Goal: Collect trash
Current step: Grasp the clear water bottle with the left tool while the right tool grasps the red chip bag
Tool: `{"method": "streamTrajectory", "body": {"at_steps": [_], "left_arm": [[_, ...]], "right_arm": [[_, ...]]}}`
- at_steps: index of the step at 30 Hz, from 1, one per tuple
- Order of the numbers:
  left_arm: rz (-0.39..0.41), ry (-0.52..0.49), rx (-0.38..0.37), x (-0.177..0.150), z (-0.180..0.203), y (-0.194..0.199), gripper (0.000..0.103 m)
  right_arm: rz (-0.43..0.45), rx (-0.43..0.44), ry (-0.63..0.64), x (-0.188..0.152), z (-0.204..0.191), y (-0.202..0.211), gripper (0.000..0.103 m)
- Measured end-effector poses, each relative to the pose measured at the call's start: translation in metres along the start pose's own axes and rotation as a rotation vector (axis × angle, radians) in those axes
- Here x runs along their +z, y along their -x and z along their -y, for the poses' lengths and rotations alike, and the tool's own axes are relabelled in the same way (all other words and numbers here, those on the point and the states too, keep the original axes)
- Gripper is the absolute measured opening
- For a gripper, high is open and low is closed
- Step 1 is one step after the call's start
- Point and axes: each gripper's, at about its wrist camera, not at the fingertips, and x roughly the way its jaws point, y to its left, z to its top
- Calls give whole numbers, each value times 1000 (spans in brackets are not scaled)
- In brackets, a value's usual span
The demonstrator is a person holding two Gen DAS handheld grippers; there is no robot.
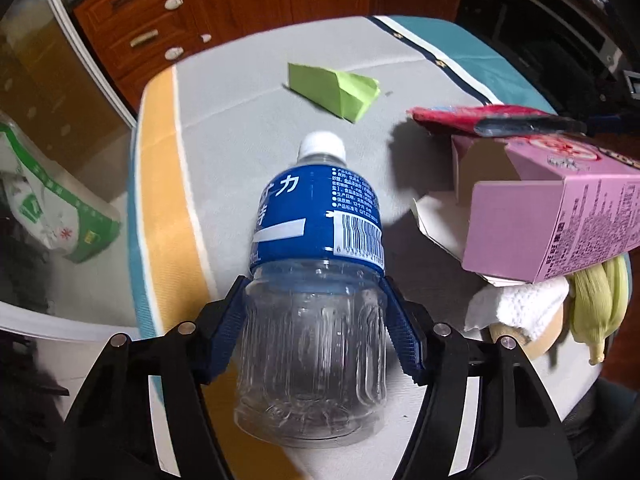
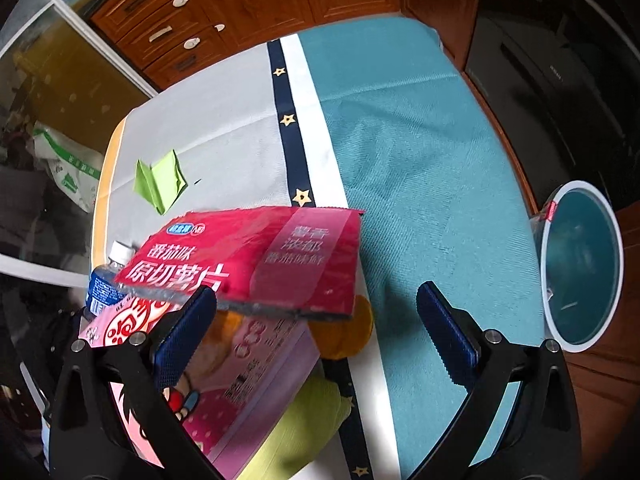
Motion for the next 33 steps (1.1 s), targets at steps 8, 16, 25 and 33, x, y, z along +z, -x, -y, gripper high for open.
{"method": "streamTrajectory", "body": {"at_steps": [8, 16, 25, 33], "left_arm": [[74, 35, 29, 22, -18, 25, 66], [145, 19, -1, 50, -8, 46, 66], [141, -19, -38, 69, 11, 38, 67], [77, -44, -57, 79, 24, 7, 67]], "right_arm": [[-54, 71, -35, 8, 3, -24, 96], [5, 36, 49, 11, -8, -28, 55], [-33, 73, -7, 15, 10, -36, 68], [-95, 166, -54, 24, 14, -58, 71]]}}
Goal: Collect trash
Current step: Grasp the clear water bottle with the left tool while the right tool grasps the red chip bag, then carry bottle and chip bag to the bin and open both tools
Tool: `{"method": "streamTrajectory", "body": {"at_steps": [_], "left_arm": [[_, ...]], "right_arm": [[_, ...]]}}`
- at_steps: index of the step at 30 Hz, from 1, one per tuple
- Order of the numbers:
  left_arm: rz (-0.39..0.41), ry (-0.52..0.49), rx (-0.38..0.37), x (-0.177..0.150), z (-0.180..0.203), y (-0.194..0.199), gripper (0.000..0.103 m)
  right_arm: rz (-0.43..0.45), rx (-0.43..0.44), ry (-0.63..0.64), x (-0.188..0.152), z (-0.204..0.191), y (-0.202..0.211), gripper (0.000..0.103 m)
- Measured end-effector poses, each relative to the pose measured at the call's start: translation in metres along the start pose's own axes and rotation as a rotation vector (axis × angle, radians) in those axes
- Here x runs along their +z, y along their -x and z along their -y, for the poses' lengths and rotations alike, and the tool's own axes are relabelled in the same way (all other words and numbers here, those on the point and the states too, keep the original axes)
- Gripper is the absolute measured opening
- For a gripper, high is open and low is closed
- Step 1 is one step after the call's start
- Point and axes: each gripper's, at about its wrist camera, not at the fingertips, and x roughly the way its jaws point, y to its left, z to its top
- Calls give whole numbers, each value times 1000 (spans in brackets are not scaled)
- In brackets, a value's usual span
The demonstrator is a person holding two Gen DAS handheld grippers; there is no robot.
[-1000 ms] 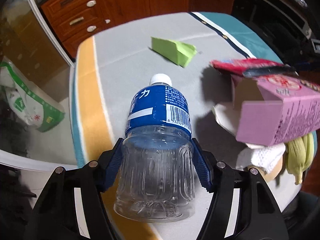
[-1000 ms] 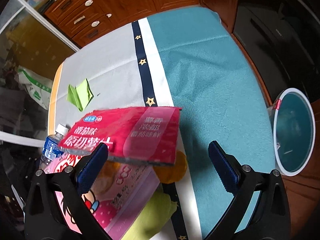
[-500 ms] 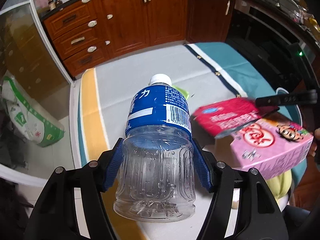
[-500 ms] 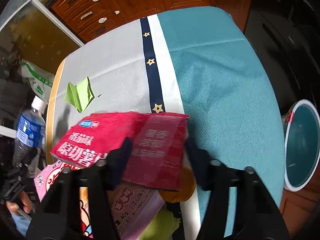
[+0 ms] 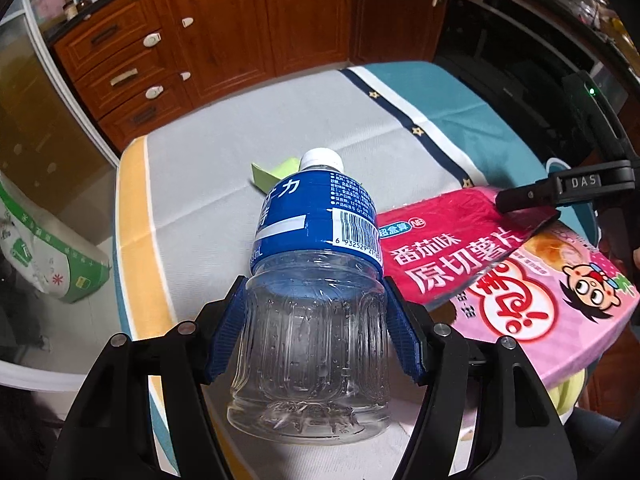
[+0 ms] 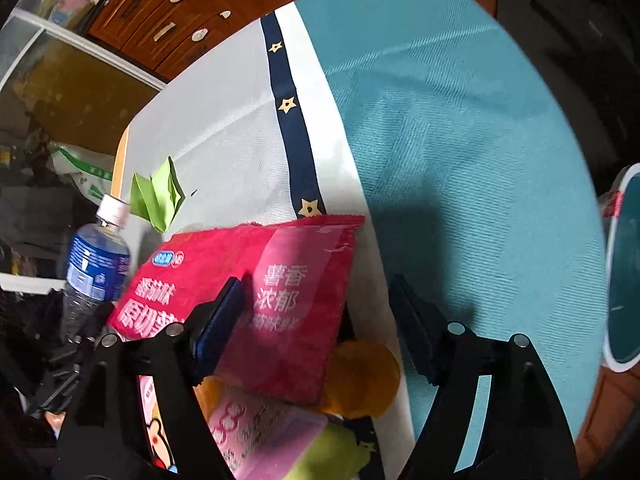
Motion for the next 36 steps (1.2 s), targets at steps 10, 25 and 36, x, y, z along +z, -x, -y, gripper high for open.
{"method": "streamTrajectory", "body": {"at_steps": [10, 25, 36], "left_arm": [[-11, -48, 2, 1, 14, -8, 67], [27, -16, 3, 1, 11, 3, 67], [151, -70, -21, 16, 52, 72, 67]], "right_arm": [[61, -4, 111, 8, -30, 10, 32], [186, -22, 192, 9, -66, 41, 4], [417, -40, 145, -13, -35, 145, 4]]}}
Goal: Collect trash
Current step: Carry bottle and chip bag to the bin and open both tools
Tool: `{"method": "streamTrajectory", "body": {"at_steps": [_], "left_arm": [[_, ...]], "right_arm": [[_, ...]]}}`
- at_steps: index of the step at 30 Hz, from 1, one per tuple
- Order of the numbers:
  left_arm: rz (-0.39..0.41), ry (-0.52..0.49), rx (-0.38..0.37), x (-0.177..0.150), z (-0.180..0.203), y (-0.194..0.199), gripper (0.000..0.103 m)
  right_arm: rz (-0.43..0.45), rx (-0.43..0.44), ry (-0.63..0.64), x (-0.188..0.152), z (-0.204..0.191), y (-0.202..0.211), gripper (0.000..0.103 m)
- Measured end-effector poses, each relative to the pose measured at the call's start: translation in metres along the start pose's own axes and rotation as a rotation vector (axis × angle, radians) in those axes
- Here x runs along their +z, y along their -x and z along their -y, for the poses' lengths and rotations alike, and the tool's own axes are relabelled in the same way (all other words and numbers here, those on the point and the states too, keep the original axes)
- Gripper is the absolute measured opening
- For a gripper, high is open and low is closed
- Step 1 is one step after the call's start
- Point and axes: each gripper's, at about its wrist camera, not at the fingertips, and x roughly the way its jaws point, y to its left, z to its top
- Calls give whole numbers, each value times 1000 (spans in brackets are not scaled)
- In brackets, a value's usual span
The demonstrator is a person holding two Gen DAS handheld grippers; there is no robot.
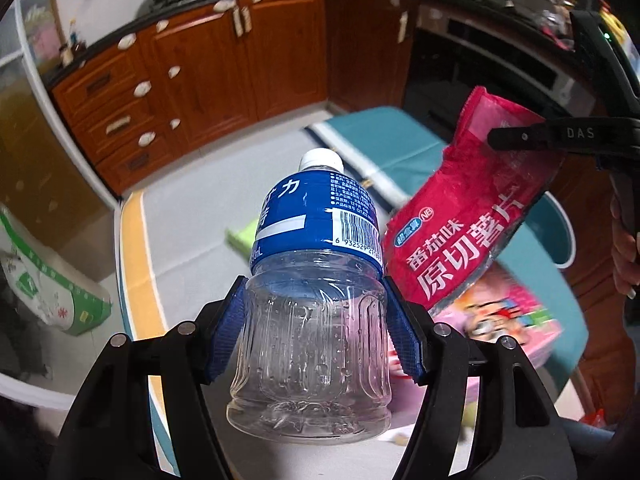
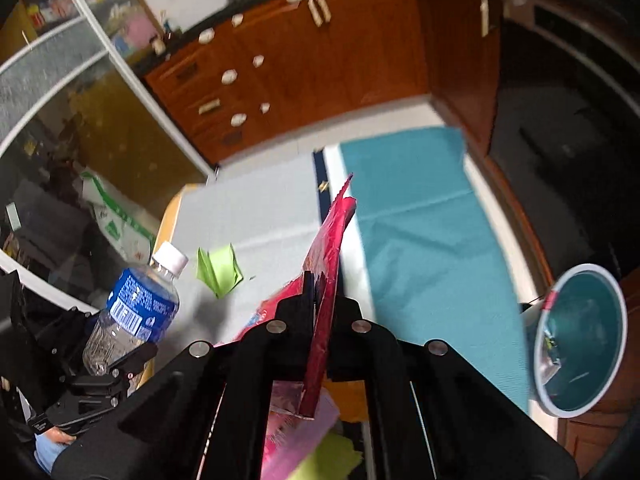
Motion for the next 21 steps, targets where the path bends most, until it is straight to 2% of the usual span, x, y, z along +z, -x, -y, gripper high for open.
{"method": "streamTrajectory", "body": {"at_steps": [4, 11, 15, 21], "left_arm": [[33, -62, -25, 13, 42, 17, 67], [47, -195, -92, 35, 134, 24, 67], [24, -281, -143, 46, 192, 17, 67], [-52, -406, -242, 57, 293, -16, 67]], "right_arm": [[77, -24, -36, -1, 30, 39, 4], [189, -79, -143, -21, 108, 106, 4], [232, -133, -208, -40, 157, 134, 4], [254, -217, -304, -66, 233, 156, 4]]}}
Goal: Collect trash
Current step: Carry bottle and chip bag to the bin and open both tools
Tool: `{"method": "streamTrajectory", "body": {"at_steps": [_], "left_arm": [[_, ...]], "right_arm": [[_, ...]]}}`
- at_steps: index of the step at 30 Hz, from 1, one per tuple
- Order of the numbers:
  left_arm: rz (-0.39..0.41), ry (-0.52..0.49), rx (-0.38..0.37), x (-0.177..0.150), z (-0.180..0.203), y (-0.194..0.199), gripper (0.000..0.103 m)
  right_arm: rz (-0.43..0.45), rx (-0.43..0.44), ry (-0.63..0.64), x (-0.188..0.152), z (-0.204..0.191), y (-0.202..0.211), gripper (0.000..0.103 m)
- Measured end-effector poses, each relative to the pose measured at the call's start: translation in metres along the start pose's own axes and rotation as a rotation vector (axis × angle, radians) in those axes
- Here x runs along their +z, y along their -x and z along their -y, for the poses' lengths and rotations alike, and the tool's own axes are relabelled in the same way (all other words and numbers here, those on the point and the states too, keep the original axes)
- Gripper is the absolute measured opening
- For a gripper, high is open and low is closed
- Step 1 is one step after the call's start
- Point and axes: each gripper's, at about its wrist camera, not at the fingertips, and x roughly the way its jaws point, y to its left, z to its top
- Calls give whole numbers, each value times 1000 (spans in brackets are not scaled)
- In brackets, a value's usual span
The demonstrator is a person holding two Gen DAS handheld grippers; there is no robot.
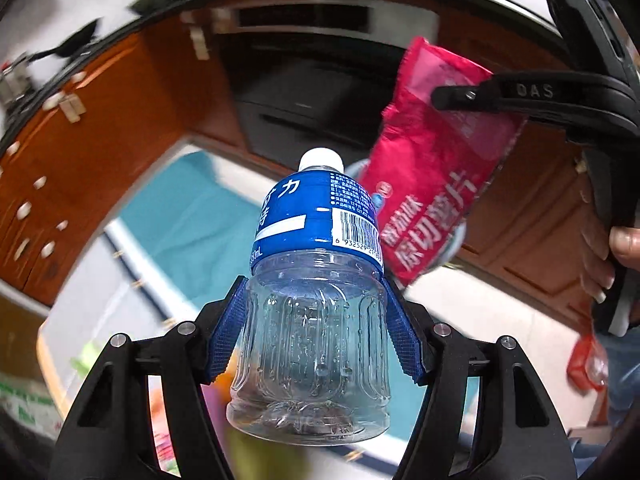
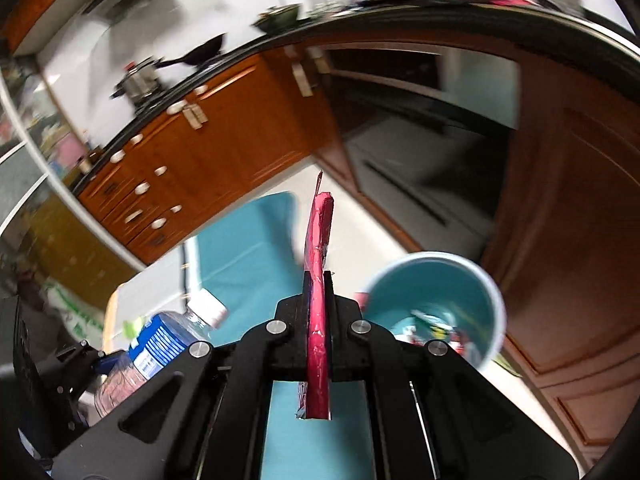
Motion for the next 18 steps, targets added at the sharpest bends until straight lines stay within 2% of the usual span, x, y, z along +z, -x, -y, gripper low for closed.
{"method": "streamTrajectory", "body": {"at_steps": [6, 12, 18], "left_arm": [[-108, -48, -70, 33, 46, -68, 67], [-209, -78, -74, 51, 70, -132, 67], [-287, -74, -72, 62, 77, -179, 67]], "right_arm": [[-17, -96, -46, 2, 58, -23, 4], [-68, -180, -51, -10, 97, -65, 4], [-136, -200, -61, -24, 114, -98, 5]]}}
